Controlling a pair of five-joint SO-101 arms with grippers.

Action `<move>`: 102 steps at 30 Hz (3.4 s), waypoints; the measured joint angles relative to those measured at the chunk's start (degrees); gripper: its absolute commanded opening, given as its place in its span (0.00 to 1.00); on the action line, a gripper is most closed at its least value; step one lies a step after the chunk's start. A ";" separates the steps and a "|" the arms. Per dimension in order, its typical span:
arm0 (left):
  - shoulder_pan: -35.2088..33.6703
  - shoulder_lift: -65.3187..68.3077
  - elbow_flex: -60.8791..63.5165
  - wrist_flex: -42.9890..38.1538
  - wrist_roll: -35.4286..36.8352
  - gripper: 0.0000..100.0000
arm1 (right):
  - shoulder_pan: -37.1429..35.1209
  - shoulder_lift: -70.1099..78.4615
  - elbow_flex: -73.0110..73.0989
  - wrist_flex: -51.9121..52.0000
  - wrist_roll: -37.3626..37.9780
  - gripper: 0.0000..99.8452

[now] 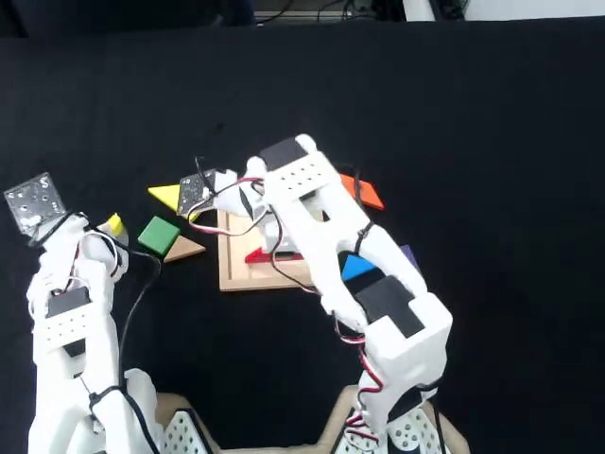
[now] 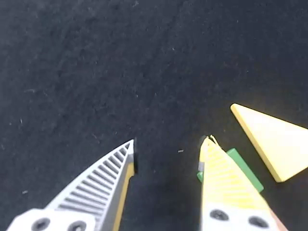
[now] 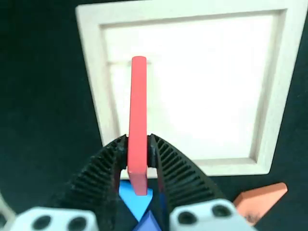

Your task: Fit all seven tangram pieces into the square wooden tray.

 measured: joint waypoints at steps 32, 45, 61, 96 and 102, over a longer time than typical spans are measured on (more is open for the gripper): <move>0.62 0.00 0.00 -0.35 0.00 0.22 | -4.92 -13.10 22.86 -16.09 -3.52 0.03; 0.62 0.00 0.00 -0.35 -0.09 0.22 | -4.92 -13.10 22.86 -16.09 -6.15 0.21; 0.62 0.00 0.00 -0.35 -0.09 0.22 | -4.04 -13.10 16.44 -15.21 -6.15 0.21; 0.62 0.00 0.00 -0.35 -0.09 0.22 | 6.33 2.02 9.41 -28.40 -10.73 0.01; 0.62 0.00 0.00 -0.35 -0.09 0.22 | 6.33 2.02 9.41 -28.40 -10.73 0.01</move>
